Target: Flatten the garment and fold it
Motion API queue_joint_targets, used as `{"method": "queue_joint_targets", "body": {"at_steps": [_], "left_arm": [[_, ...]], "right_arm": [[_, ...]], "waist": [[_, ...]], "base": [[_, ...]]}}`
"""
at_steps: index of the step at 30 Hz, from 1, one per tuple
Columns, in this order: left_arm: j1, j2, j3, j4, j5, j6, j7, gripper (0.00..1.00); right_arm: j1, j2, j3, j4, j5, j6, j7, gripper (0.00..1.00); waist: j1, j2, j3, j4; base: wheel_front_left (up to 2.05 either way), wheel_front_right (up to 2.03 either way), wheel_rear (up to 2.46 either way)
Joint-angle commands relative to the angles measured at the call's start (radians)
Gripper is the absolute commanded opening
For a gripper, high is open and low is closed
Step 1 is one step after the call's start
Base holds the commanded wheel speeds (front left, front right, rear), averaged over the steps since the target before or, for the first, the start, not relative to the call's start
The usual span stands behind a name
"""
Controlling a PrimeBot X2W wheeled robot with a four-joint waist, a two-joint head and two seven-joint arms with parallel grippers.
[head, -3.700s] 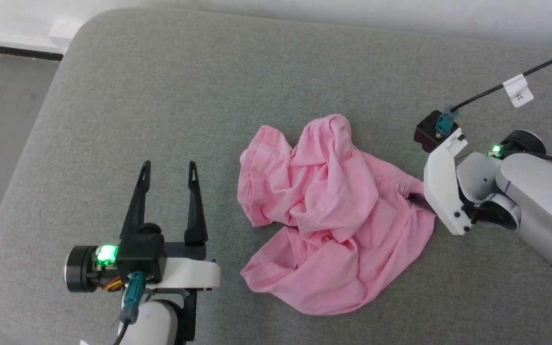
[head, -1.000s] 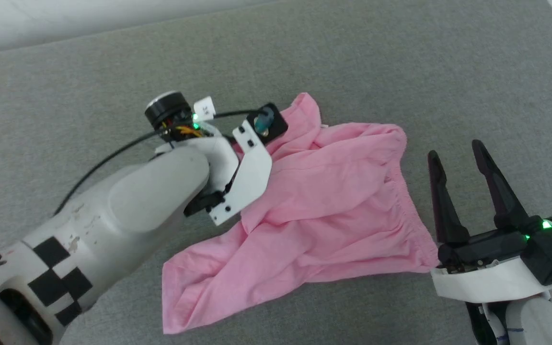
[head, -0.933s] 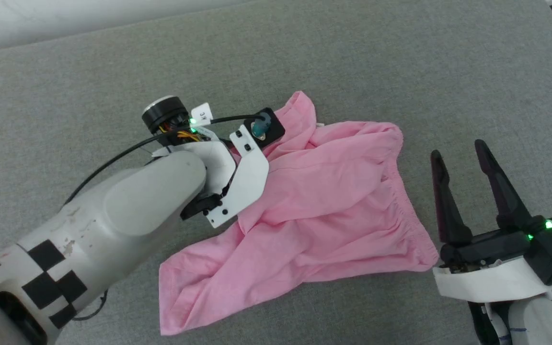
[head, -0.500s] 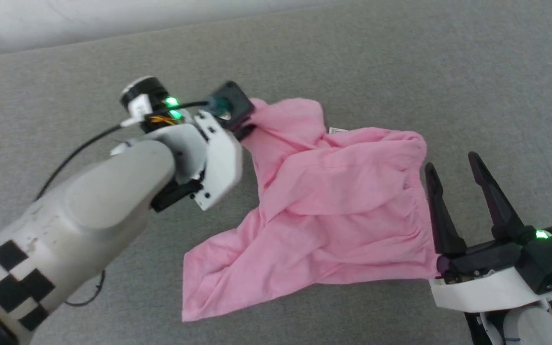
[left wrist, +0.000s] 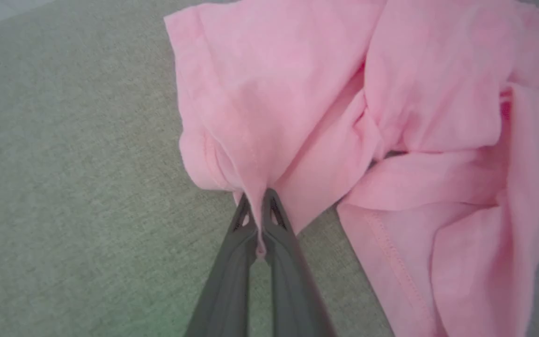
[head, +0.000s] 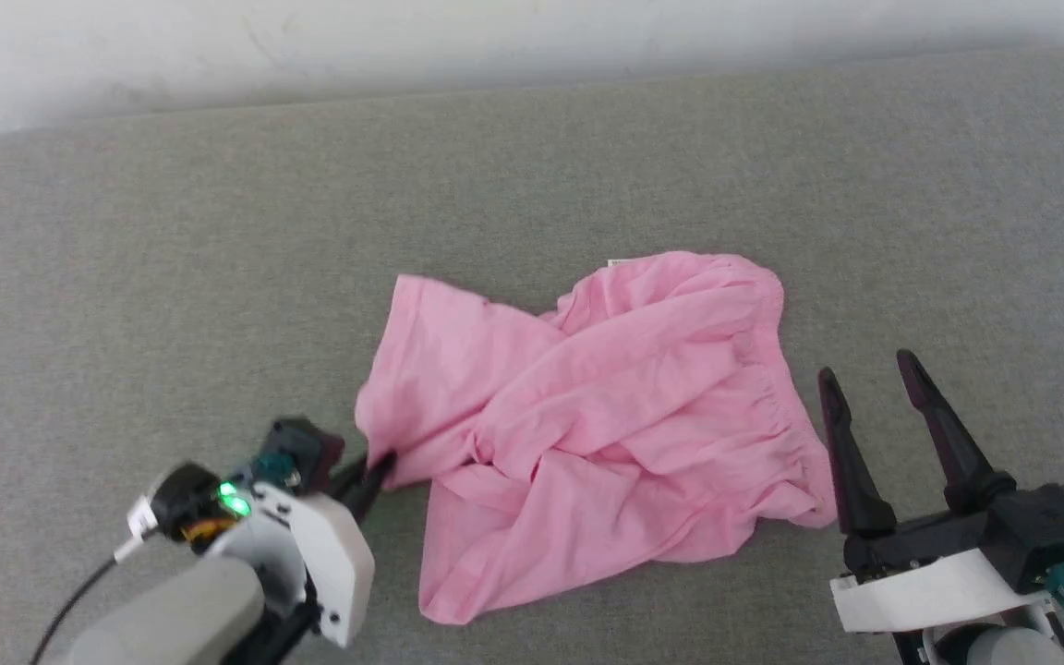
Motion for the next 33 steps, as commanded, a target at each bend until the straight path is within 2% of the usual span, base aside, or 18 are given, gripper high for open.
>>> {"method": "queue_joint_targets", "body": {"at_steps": [1, 3, 4, 5, 12, 16, 18, 22, 29, 33], "left_arm": [[0.031, -0.004, 0.000, -0.013, -0.010, 0.012, -0.009, 0.00], [0.070, -0.007, -0.014, -0.028, -0.025, 0.013, -0.004, 0.00], [0.084, -0.008, -0.022, -0.033, -0.034, 0.008, 0.005, 0.05], [0.088, -0.004, -0.027, -0.037, -0.030, 0.009, 0.005, 1.00], [-0.011, 0.067, 0.038, -0.089, 0.012, 0.048, -0.023, 1.00], [-0.126, 0.097, 0.086, -0.105, 0.032, 0.036, -0.010, 1.00], [-0.185, 0.090, 0.094, -0.096, 0.040, 0.021, 0.019, 1.00], [-0.290, 0.053, 0.077, -0.024, 0.043, -0.051, 0.107, 1.00], [-0.396, -0.049, -0.001, 0.191, 0.015, -0.213, 0.289, 1.00], [-0.414, -0.092, -0.059, 0.312, -0.004, -0.265, 0.396, 1.00]], "right_arm": [[0.016, -0.003, -0.004, 0.009, -0.008, -0.001, -0.005, 1.00], [0.027, -0.005, -0.011, 0.018, -0.007, -0.001, -0.005, 1.00], [0.032, -0.005, -0.015, 0.022, -0.006, -0.001, -0.005, 1.00], [0.037, -0.006, -0.017, 0.027, -0.006, -0.001, -0.005, 1.00], [0.039, -0.007, -0.011, 0.042, -0.005, -0.001, -0.005, 1.00], [0.028, -0.006, -0.005, 0.041, -0.003, -0.001, -0.005, 1.00], [0.021, -0.005, 0.004, 0.041, -0.003, -0.001, -0.005, 1.00], [0.003, -0.002, 0.018, 0.044, 0.000, -0.001, -0.005, 1.00], [-0.030, 0.000, 0.030, 0.051, 0.002, -0.001, -0.005, 1.00], [-0.044, 0.001, 0.033, 0.053, 0.003, -0.001, -0.005, 1.00]], "waist": [[0.0002, 0.0001, -0.025, 0.024], [0.0002, 0.0001, -0.036, 0.034], [0.0002, 0.0001, -0.041, 0.039], [0.0002, 0.0001, -0.046, 0.042], [0.0002, 0.0001, -0.066, 0.053], [0.0002, 0.0001, -0.057, 0.043], [0.0002, 0.0001, -0.048, 0.032], [0.0002, 0.0001, -0.026, 0.004], [0.0002, 0.0001, 0.011, -0.051], [0.0002, 0.0001, 0.030, -0.081]], "base": [[0.00, 0.00, 0.00], [0.00, 0.00, 0.00], [0.00, 0.00, 0.00], [0.00, 0.00, 0.00], [0.00, 0.00, 0.00], [0.00, 0.00, 0.00], [0.00, 0.00, 0.00], [0.00, 0.00, 0.00], [0.00, 0.00, 0.00], [0.00, 0.00, 0.00]]}}
